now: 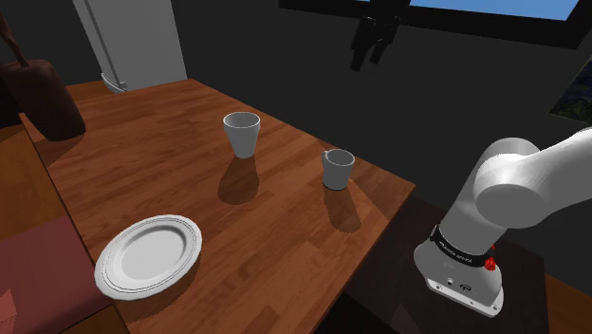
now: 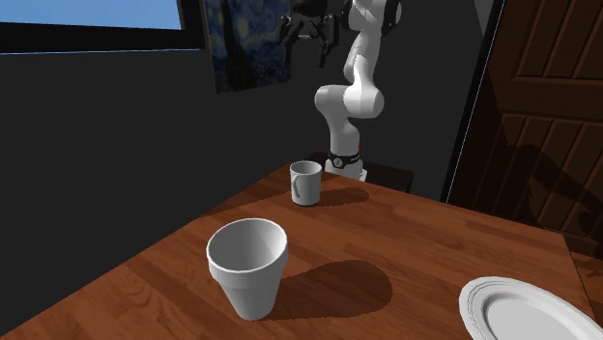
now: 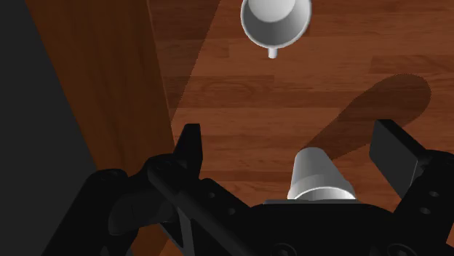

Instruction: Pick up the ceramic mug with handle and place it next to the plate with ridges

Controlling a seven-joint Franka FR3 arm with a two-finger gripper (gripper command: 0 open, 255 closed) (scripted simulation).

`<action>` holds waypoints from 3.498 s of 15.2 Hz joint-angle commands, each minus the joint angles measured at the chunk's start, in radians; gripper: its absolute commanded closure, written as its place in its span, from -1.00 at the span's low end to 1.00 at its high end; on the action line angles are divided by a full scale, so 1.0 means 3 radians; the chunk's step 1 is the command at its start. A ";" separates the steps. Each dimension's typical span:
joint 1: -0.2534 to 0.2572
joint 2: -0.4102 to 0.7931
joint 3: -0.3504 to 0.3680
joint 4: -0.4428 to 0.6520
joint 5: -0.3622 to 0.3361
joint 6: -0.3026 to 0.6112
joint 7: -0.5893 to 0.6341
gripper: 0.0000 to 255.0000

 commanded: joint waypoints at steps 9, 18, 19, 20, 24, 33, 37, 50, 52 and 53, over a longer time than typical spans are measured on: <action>0.0050 -0.0044 0.0184 -0.0877 0.0054 0.0749 0.0204 -1.00; 0.0116 0.0291 0.0437 -0.1622 0.0118 0.1730 0.0475 -1.00; 0.0120 0.0360 0.0469 -0.1686 0.0122 0.1852 0.0510 -1.00; 0.0123 0.0438 0.0503 -0.1745 0.0125 0.1978 0.0547 -1.00; 0.0106 0.0587 0.0531 -0.1834 0.0112 0.2211 0.0573 -1.00; 0.0070 0.0789 0.0555 -0.1918 0.0083 0.2497 0.0595 -1.00; 0.0071 0.0789 0.0555 -0.1918 0.0083 0.2496 0.0596 1.00; 0.0089 0.0639 0.0526 -0.1825 0.0100 0.2254 0.0564 1.00; 0.0095 0.0572 0.0512 -0.1773 0.0105 0.2136 0.0551 1.00; 0.0098 0.0541 0.0506 -0.1746 0.0107 0.2078 0.0544 1.00</action>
